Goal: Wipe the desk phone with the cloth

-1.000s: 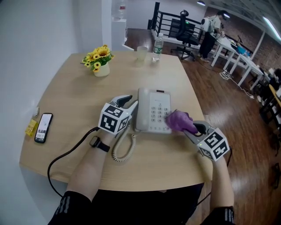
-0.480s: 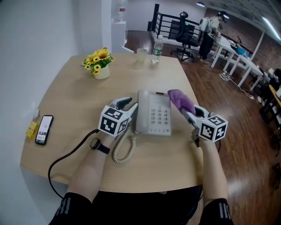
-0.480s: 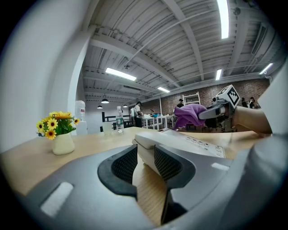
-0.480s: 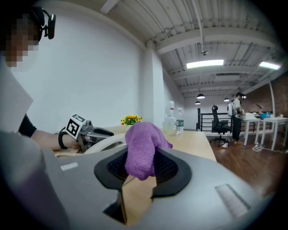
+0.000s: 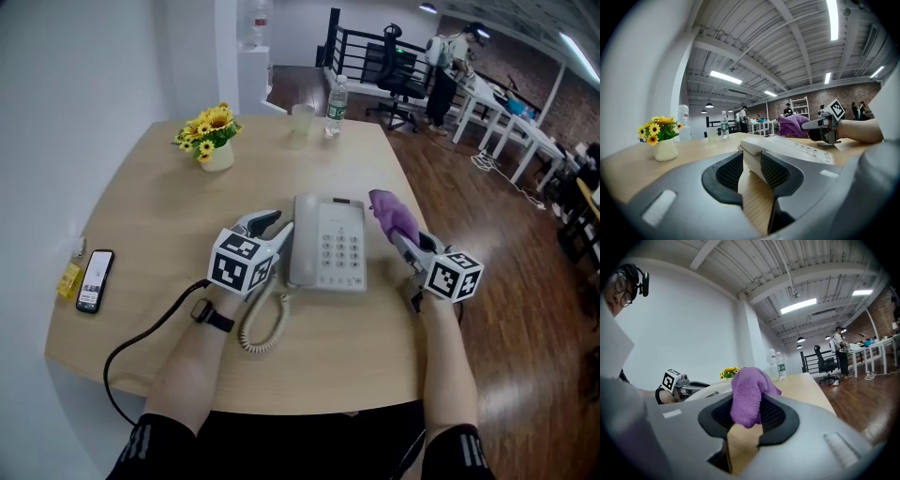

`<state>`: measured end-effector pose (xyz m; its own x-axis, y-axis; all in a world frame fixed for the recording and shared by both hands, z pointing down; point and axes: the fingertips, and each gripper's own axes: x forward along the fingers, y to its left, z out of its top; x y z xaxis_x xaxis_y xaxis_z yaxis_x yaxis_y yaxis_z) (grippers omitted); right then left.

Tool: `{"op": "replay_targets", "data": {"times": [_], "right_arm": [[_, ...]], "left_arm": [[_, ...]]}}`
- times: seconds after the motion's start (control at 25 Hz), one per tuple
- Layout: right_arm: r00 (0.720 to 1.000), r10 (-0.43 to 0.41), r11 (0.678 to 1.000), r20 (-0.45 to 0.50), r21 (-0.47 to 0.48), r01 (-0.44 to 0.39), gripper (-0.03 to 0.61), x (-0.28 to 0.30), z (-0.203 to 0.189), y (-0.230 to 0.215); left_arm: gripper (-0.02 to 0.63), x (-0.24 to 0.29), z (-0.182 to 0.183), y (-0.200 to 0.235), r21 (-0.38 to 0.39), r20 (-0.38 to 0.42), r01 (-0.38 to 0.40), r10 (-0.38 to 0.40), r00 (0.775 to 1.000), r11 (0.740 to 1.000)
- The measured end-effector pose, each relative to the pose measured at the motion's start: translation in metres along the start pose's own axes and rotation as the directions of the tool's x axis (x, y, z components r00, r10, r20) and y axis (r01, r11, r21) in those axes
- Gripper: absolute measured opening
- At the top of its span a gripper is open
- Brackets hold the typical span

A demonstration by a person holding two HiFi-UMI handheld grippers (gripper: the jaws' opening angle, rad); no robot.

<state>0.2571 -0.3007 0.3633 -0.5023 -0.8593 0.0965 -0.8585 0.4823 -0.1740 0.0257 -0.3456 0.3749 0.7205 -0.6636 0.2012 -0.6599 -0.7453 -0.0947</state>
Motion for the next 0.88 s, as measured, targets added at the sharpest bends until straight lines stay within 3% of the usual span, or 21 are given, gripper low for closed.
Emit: {"op": "replay_targets", "data": {"times": [0.2,0.52,0.88], "right_arm": [[1.000,0.005,1.000,0.026,0.025,-0.006,0.123,-0.0037,-0.0051,-0.0047],[1.000,0.013,1.000,-0.011,-0.027,-0.013,0.123,-0.0010,-0.0114,0.0016],[1.000,0.014,1.000,0.017,0.011,-0.015,0.123,-0.0060,-0.0058,-0.0011]], "left_arm": [[0.112,0.0005,0.0008,0.0013,0.000,0.002,0.001,-0.001,1.000,1.000],[0.112,0.0001,0.0011,0.0018,-0.009,0.003,0.001,-0.001,1.000,1.000],[0.112,-0.0010,0.0016,0.0010,-0.012,0.004,0.001,-0.001,1.000,1.000]]}}
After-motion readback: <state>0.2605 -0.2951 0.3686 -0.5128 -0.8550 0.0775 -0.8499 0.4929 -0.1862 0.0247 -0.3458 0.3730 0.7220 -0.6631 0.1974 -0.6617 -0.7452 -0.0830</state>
